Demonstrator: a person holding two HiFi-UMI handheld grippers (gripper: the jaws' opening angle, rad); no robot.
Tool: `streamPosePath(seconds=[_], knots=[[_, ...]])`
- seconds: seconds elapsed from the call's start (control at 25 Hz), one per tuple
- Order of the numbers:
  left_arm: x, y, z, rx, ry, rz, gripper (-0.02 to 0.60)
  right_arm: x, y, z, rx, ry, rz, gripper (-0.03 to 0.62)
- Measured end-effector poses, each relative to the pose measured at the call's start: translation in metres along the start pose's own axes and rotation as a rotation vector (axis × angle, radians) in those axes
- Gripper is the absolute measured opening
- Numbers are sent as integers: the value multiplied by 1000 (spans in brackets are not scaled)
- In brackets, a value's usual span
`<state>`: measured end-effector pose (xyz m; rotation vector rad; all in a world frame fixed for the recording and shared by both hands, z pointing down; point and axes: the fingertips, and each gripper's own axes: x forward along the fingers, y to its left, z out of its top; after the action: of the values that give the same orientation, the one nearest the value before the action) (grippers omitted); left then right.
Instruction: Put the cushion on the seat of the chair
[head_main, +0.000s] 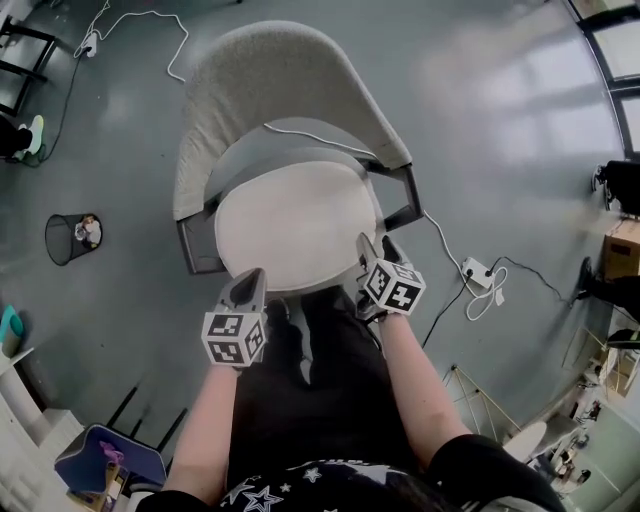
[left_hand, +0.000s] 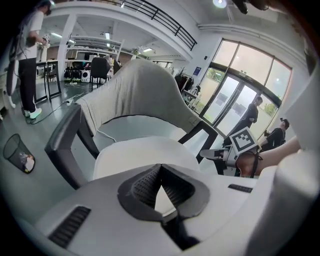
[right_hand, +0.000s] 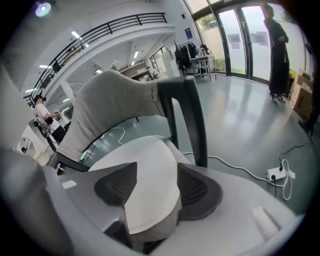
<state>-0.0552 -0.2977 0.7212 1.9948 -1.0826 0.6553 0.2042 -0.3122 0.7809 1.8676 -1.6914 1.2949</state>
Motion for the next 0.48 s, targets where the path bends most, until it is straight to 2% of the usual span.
streamPosePath(seconds=[0.08, 0.16, 0.48], knots=[[-13, -4, 11, 16, -33, -15, 9, -16, 14, 8, -3, -34, 16, 186], [-27, -8, 21, 30, -66, -29, 9, -33, 29, 13, -5, -64, 25, 143], [-99, -27, 53, 88, -197, -95, 9, -110, 105, 23, -19, -178, 131, 38]])
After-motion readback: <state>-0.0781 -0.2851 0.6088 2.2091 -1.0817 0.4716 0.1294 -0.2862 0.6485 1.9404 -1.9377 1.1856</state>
